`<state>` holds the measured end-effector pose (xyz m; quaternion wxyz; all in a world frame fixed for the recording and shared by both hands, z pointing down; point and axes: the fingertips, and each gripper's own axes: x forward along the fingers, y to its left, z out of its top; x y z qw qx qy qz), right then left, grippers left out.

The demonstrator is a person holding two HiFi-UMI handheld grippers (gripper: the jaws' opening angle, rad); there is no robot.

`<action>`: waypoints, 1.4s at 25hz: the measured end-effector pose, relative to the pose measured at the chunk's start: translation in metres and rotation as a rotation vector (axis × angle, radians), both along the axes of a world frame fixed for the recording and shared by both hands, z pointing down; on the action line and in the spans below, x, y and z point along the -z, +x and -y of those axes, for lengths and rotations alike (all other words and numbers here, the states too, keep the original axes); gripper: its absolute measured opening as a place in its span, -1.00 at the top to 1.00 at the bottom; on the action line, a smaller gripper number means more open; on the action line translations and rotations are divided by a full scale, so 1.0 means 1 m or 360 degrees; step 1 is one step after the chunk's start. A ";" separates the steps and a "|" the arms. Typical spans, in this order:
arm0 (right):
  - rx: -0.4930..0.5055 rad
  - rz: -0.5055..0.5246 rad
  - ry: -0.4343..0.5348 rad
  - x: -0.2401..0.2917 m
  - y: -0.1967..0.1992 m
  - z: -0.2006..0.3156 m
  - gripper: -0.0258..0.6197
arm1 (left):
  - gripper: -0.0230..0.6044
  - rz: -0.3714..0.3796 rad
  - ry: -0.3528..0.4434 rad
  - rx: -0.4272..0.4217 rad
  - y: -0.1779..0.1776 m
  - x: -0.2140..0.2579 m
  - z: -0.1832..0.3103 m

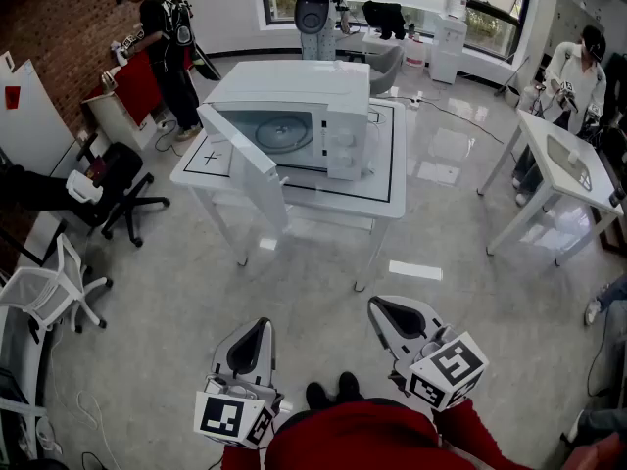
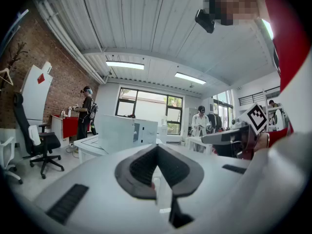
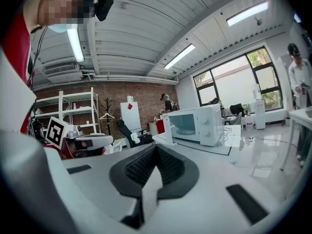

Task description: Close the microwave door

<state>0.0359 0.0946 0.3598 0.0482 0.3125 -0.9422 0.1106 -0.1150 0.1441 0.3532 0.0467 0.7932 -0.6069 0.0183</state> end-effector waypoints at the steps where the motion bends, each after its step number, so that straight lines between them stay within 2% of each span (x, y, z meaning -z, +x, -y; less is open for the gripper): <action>1: 0.0001 0.0000 -0.0003 -0.001 0.000 0.000 0.88 | 0.90 0.0000 0.0000 0.0000 0.000 -0.001 0.000; 9: 0.0029 0.0046 -0.0030 -0.003 0.001 0.002 0.88 | 0.90 0.0008 -0.0026 0.0007 0.002 -0.005 0.003; 19: 0.0011 0.0026 -0.0066 -0.010 0.007 0.010 0.88 | 0.90 0.0003 -0.0042 0.0016 0.004 -0.010 0.010; 35: -0.0012 0.0041 -0.0051 -0.009 0.016 0.029 0.88 | 0.90 0.0013 -0.0052 0.0006 0.013 -0.012 0.031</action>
